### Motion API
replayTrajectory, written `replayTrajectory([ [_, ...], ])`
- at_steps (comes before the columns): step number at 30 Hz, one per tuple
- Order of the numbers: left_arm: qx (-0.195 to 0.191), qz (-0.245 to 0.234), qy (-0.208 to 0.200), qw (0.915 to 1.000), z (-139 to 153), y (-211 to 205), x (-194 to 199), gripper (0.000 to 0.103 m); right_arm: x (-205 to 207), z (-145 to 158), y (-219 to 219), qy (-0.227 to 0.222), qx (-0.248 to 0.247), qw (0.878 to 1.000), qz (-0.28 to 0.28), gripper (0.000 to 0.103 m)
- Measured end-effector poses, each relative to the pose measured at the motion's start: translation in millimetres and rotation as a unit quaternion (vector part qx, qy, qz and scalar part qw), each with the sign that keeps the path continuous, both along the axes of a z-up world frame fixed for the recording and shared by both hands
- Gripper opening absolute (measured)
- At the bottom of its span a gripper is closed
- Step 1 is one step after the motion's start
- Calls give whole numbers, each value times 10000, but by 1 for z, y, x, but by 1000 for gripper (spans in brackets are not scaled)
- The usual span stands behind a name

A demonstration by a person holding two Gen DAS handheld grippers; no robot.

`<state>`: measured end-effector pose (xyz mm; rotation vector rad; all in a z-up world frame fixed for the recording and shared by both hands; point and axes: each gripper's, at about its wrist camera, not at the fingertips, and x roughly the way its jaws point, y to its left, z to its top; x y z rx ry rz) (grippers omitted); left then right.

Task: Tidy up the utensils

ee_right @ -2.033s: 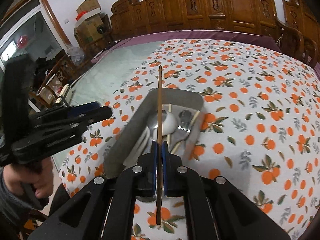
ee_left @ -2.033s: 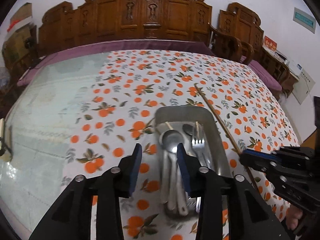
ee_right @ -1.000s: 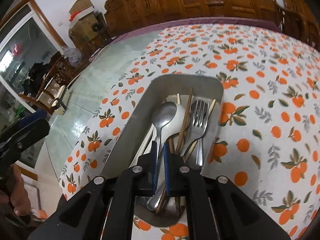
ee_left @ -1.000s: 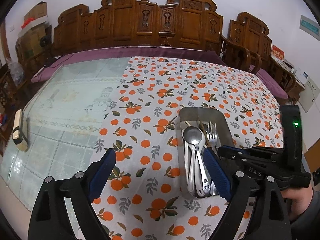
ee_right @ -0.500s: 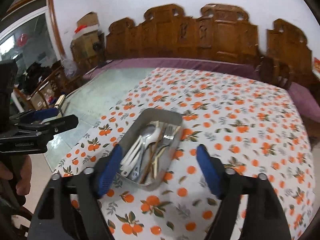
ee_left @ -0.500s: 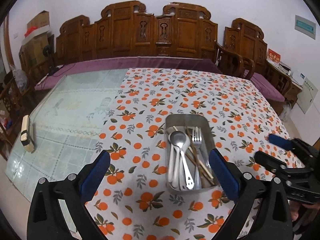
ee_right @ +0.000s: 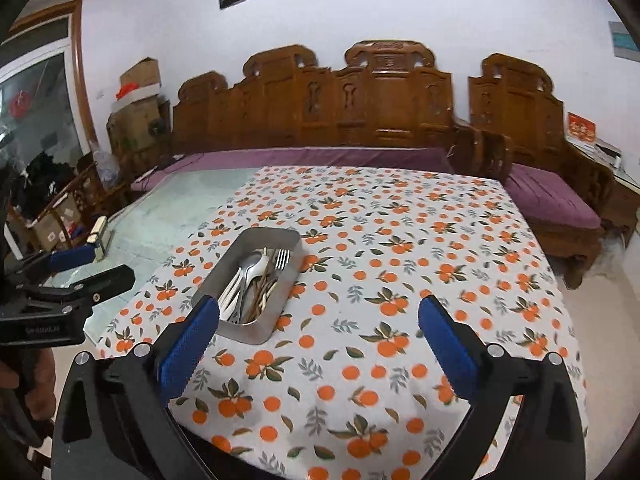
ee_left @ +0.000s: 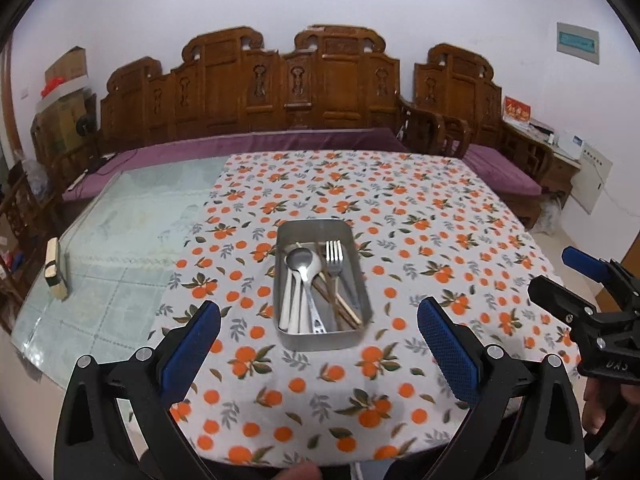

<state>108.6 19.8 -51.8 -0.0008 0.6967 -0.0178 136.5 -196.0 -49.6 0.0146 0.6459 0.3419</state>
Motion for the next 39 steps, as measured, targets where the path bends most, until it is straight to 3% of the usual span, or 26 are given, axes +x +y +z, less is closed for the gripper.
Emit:
replayTrajectory([
  [8, 7, -68, -412, 9991, 32, -16, -42, 95, -51, 36, -25, -508, 80, 9980, -355, 100],
  [21, 83, -70, -1131, 9935, 104, -22, -85, 95, -99, 107, -25, -1319, 105, 9899, -515, 100],
  [39, 52, -16, -1186, 9929, 106, -22, -91, 95, -115, 122, -25, -1472, 185, 9878, -476, 100],
])
